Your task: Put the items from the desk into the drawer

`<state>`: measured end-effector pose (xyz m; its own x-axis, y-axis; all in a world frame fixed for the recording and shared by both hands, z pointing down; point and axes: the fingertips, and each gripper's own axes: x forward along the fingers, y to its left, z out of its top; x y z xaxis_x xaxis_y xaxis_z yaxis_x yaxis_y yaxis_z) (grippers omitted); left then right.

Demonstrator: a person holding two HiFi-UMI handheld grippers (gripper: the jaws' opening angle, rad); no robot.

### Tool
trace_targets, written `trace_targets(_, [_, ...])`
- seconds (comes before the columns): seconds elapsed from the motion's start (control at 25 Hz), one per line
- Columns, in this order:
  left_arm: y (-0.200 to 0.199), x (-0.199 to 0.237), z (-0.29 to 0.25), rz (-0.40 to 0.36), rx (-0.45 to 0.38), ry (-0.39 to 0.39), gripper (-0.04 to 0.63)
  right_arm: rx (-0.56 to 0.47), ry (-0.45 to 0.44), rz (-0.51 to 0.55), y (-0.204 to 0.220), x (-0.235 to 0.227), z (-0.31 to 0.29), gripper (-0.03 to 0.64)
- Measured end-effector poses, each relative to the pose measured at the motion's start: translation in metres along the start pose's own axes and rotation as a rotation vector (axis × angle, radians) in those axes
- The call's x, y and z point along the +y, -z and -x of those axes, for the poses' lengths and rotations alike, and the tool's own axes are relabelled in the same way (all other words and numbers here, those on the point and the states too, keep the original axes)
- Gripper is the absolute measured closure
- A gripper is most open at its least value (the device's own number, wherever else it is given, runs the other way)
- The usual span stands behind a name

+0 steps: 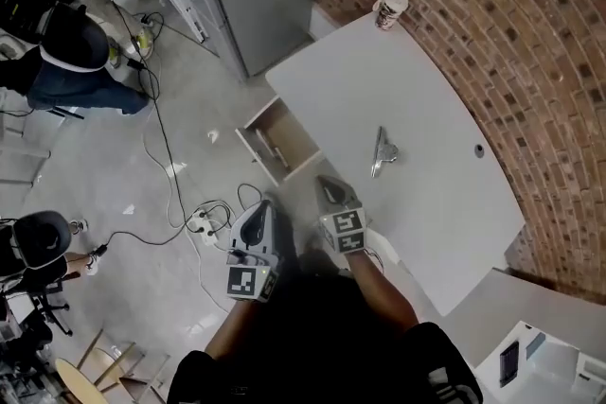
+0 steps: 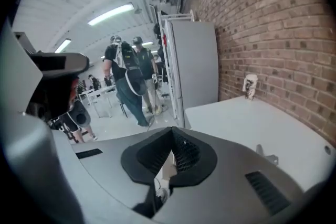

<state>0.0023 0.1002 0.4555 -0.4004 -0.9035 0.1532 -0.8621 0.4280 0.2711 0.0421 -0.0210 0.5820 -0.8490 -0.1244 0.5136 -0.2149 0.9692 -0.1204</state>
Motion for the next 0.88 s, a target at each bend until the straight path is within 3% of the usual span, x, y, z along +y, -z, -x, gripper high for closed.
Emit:
trace_targets(0.36, [-0.03, -0.068, 0.039, -0.053, -0.069, 0.043, 0.591, -0.153, 0.047, 0.025, -0.033, 0.001, 0.133, 0.615])
trace_targets(0.88, [-0.036, -0.113, 0.041, -0.047, -0.052, 0.199, 0.591, -0.179, 0.203, -0.051, -0.01, -0.021, 0.2, 0.615])
